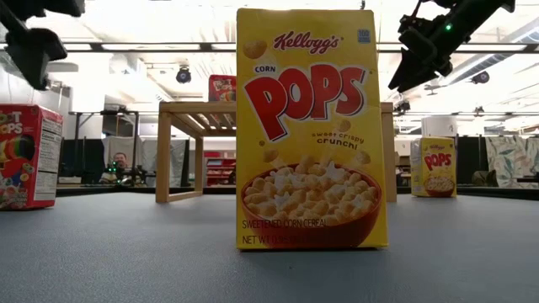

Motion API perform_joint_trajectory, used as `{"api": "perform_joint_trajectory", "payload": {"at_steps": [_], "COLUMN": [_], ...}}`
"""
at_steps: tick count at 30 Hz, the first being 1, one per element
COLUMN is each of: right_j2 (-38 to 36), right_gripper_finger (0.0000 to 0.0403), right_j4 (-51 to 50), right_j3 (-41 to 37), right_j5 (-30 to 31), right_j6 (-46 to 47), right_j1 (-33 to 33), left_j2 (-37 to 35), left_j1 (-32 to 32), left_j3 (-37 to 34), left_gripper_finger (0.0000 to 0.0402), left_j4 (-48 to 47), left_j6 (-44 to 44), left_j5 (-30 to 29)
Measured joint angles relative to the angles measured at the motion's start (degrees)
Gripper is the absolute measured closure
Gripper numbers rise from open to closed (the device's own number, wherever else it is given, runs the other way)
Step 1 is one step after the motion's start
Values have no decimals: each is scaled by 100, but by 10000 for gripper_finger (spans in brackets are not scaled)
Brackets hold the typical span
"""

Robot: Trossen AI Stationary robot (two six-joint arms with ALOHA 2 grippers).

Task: Stack cereal on shelf
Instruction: Put the top red cereal box on the shelf aligned with the red cereal box

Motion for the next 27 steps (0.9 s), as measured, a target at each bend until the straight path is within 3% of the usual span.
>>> {"api": "perform_joint_trajectory", "payload": {"at_steps": [5,27], "right_j2": [0,2], "right_gripper_finger": [158,158], "right_j4": [2,80], "right_j3": [0,0], "right_j5": [0,0], "right_j6": [0,-55], "right_j1": [-2,0], "left_j2": [52,-224], "left_j1": [-331,-338], "left_j3": [-139,-149], "left_gripper_finger": [19,19], "left_j4": [-14,-149], "left_j6": [-276,-130], "left_j5": [-15,-626]}}
